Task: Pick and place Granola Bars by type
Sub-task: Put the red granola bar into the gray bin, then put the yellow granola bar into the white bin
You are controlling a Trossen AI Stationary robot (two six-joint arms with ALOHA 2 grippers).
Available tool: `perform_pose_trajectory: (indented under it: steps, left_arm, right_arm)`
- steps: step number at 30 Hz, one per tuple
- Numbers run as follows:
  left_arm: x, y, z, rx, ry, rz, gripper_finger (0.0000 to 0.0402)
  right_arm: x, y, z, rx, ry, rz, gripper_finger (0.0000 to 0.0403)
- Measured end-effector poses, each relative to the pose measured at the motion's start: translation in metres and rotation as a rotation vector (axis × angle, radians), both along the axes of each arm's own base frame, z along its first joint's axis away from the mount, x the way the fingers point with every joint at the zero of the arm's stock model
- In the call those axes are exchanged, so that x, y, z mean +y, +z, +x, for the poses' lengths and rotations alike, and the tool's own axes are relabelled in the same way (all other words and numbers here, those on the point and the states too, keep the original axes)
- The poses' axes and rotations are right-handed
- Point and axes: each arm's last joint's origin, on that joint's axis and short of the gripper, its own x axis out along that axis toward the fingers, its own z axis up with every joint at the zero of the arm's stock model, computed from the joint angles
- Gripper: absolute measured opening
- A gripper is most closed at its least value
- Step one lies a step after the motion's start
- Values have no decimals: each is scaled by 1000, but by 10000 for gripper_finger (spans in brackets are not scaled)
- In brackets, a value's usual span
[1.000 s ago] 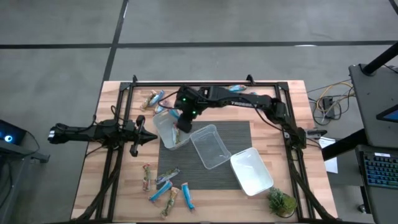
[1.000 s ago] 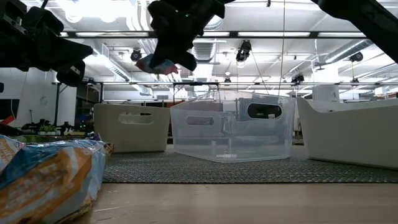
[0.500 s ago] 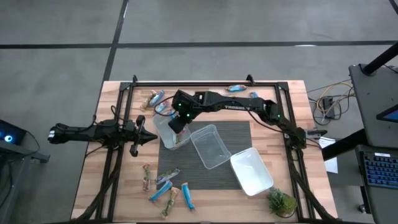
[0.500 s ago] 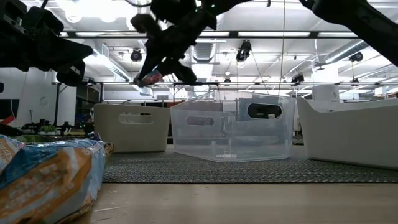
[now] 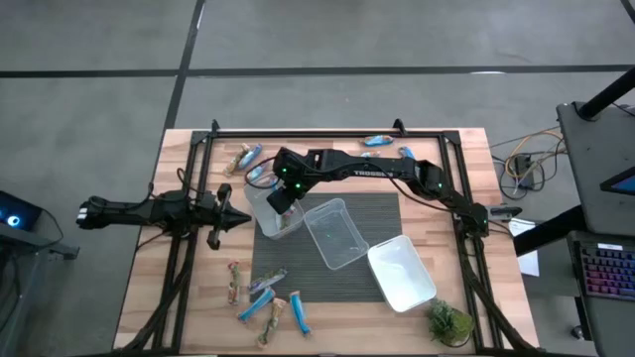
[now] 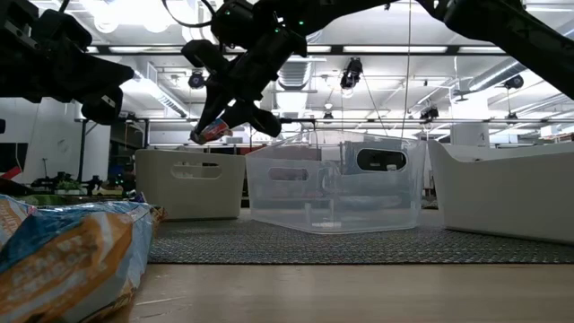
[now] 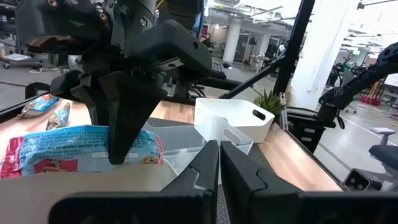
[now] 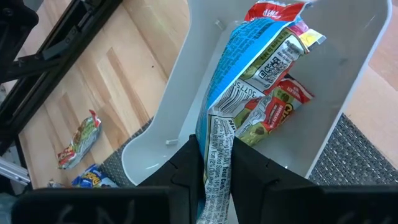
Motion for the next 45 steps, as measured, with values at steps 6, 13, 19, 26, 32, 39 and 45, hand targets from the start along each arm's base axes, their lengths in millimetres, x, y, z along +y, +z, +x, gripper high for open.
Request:
perform_pose_trajectory:
  steps: [6, 13, 19, 26, 32, 39, 45]
  left_arm:
    - [0, 0, 0, 0, 0, 0, 0]
    - [0, 0, 0, 0, 0, 0, 0]
    - [0, 0, 0, 0, 0, 0, 0]
    - [0, 0, 0, 0, 0, 0, 0]
    - [0, 0, 0, 0, 0, 0, 0]
    - [0, 0, 0, 0, 0, 0, 0]
    - [0, 0, 0, 0, 0, 0, 0]
  right_arm:
    - [0, 0, 0, 2, -6, 8, 102]
    - [0, 0, 0, 3, -16, 15, 171]
    - [0, 0, 0, -5, 29, -19, 191]
    - [2, 1, 0, -36, 157, 12, 161]
    - [2, 9, -3, -72, 247, -15, 88]
    - [-2, 17, -10, -85, 359, -108, 13]
    - [-9, 30, -24, -52, 406, -147, 9]
